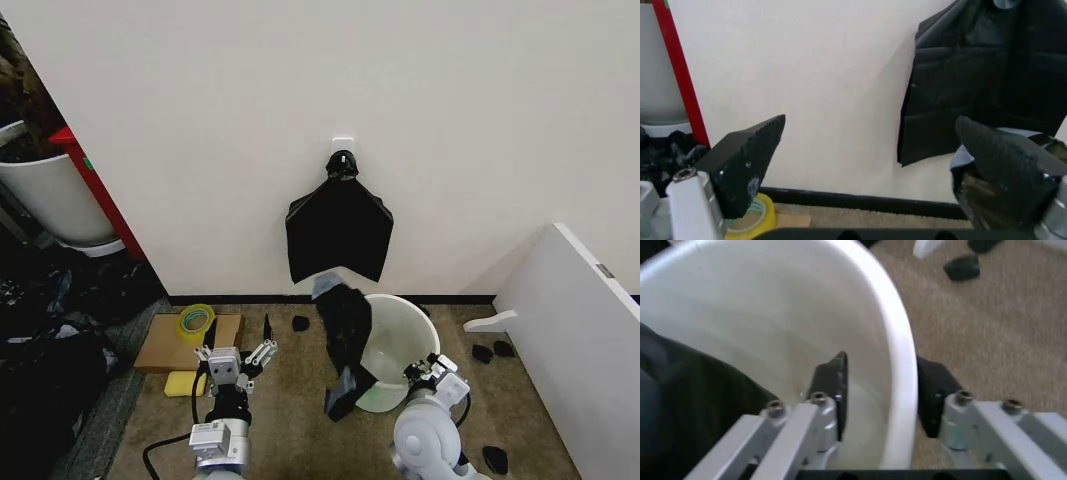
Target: Place the garbage bag over the trash bin.
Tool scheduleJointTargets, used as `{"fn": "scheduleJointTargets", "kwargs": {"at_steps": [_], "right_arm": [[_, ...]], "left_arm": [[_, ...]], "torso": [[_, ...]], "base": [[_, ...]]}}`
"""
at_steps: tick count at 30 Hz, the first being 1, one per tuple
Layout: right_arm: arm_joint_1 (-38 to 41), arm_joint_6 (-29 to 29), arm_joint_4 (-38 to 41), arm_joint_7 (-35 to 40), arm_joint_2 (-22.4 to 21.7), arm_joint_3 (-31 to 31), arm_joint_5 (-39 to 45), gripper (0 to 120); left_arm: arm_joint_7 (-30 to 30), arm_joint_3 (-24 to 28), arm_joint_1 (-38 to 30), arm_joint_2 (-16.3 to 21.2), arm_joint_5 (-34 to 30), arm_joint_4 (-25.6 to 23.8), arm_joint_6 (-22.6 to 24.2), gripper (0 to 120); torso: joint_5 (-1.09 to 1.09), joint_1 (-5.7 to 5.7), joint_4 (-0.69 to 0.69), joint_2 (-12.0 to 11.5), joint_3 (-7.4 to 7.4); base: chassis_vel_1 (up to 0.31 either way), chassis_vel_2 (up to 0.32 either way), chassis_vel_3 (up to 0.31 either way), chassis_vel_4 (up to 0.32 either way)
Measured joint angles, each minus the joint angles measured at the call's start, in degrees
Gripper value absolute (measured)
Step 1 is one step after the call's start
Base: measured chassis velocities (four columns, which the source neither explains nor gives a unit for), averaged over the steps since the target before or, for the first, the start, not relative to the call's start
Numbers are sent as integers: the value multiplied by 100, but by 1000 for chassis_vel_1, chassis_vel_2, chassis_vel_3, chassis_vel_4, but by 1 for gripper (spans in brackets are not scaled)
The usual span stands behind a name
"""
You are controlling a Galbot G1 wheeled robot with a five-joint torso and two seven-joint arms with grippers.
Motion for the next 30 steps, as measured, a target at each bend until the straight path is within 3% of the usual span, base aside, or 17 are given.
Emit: {"fn": "scheduleJointTargets", "kwargs": {"at_steps": [1, 4, 6, 9, 11, 12, 20, 23, 25, 30], "right_arm": [[0, 0, 0, 0, 0, 0, 0, 31], [-24, -3, 360, -60, -76, -88, -465, 49], [-34, 36, 435, -161, -110, -128, -652, 50], [-134, 510, 617, -1423, -412, -448, -1605, 68], [-148, 578, 626, -1770, -486, -547, -1758, 73], [-131, 533, 628, -2281, -630, -831, -2078, 79], [237, -154, 257, -2673, -730, -1738, -2678, 100], [317, -233, 170, -2662, -689, -1805, -2677, 98], [449, -574, 34, -2263, -579, -1709, -2534, 88], [433, -622, 45, -2136, -612, -1594, -2462, 73]], "left_arm": [[0, 0, 0, 0, 0, 0, 0, 100], [-3, 5, -52, -3, -7, 87, 0, 100], [-4, 6, -66, -4, -9, 107, 0, 100], [-6, 5, -129, -11, -18, 228, 6, 100], [-6, 6, -147, -14, -20, 258, 10, 100], [-6, 5, -183, -19, -37, 303, 23, 100], [-10, -42, -222, 3, -169, 366, 89, 100], [-20, -62, -214, 5, -174, 370, 89, 100], [-39, -81, -186, 9, -175, 370, 89, 100], [-43, -63, -185, 14, -171, 402, 90, 100]], "torso": [[0, 0, 0, 0, 0], [1, 1, 0, 0, 0], [-1, 1, 0, 0, 0], [0, 1, 0, 0, 0], [-1, 1, -1, 0, 0], [0, 1, 0, 0, 0], [0, 1, 0, 0, 1], [0, 1, 0, 0, 1], [1, 1, 0, 0, 1], [1, 1, 0, 0, 1]], "base": [[0, 0, 0, 0], [0, 0, 0, 0], [0, 0, 0, 0], [0, 0, 0, 0], [0, 0, 0, 0], [0, 0, 0, 0], [0, 0, 0, 0], [0, 0, 0, 0], [0, 0, 0, 0], [0, 0, 0, 0]]}}
